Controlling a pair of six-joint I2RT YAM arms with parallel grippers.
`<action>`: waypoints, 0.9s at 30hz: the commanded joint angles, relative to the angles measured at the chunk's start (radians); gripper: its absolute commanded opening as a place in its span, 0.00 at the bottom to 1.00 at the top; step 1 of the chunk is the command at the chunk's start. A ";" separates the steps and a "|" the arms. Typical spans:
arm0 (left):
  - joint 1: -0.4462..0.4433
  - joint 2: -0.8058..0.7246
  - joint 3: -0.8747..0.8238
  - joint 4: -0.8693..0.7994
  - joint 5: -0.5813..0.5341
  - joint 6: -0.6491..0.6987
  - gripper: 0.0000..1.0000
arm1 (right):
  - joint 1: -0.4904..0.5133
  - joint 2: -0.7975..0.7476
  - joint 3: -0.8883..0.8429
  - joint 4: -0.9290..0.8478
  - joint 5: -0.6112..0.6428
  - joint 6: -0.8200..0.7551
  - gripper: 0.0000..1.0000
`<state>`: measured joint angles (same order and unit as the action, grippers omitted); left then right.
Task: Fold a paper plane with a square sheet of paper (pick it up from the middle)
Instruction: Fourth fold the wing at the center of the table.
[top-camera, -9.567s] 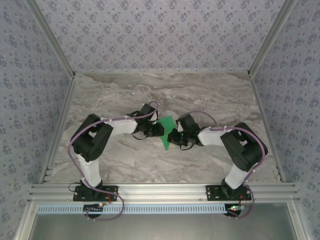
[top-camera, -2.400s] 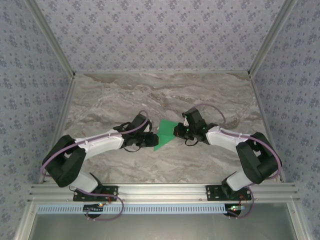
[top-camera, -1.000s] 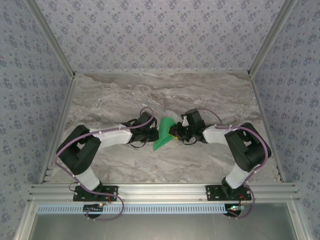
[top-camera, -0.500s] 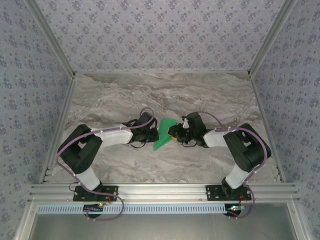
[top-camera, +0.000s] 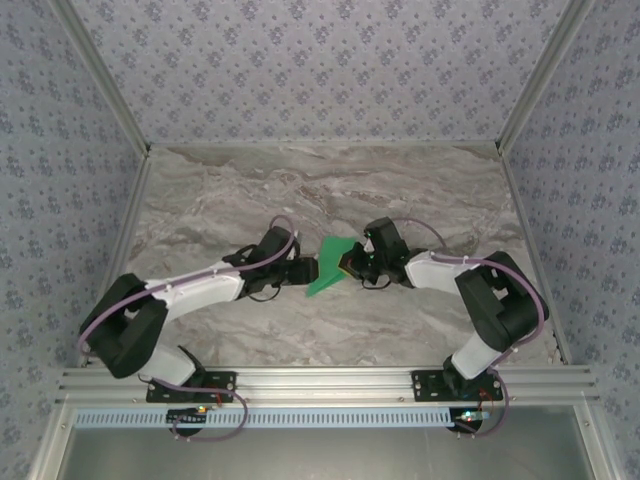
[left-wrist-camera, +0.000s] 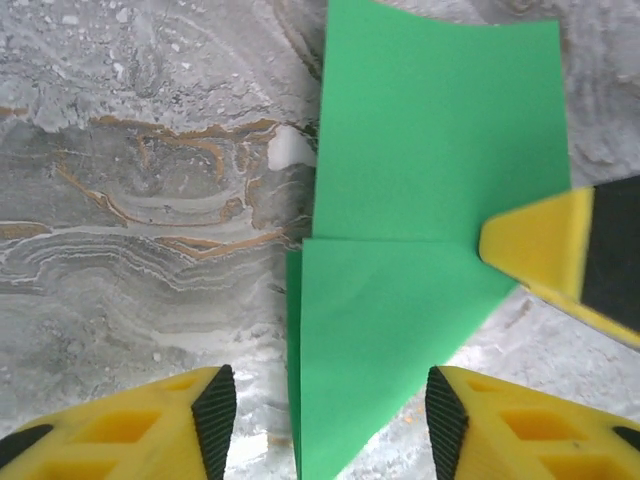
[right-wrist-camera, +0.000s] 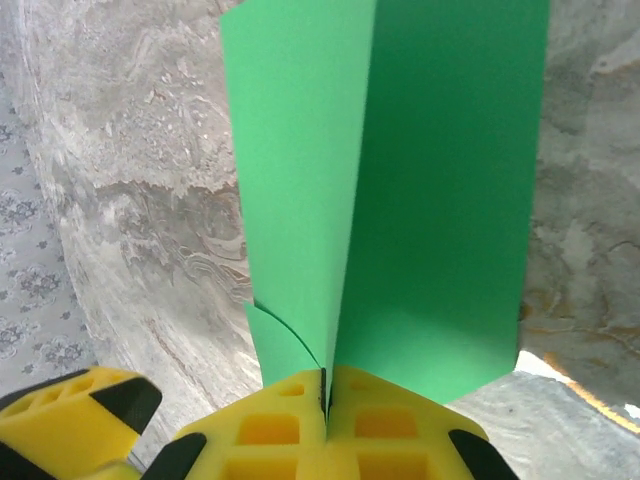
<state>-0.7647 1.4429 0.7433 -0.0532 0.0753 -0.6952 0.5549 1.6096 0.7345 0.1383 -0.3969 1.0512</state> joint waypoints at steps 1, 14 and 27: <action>-0.007 -0.053 -0.049 0.111 0.018 0.111 0.59 | 0.010 -0.019 0.063 -0.138 0.048 0.014 0.03; -0.143 -0.037 -0.141 0.342 -0.133 0.507 0.65 | 0.035 0.026 0.164 -0.249 0.057 0.042 0.03; -0.192 0.135 -0.130 0.472 -0.226 0.629 0.56 | 0.029 0.029 0.177 -0.271 0.032 0.068 0.04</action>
<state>-0.9455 1.5524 0.6090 0.3565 -0.0929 -0.1284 0.5831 1.6287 0.8783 -0.0948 -0.3553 1.0958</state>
